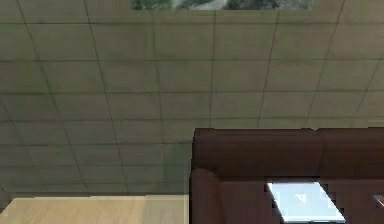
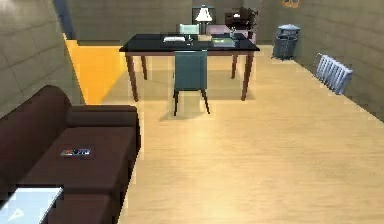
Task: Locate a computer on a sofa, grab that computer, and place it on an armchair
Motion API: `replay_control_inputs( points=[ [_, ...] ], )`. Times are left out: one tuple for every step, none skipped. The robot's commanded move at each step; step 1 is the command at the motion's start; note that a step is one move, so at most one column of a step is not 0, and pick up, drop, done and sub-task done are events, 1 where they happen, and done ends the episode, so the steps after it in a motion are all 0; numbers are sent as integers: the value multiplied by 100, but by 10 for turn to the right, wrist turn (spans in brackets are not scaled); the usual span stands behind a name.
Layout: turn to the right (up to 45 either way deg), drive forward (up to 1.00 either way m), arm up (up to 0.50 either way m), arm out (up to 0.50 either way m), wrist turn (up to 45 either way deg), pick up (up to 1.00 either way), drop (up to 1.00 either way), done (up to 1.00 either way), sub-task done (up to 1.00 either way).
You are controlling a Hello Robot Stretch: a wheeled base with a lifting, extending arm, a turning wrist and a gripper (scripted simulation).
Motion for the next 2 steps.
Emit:
replay_control_inputs(
  points=[
    [450, 0, 0, 0, 0, 0, 0, 0, 0],
    [300, 0, 0, 0, 0, 0, 0, 0, 0]
  ],
)
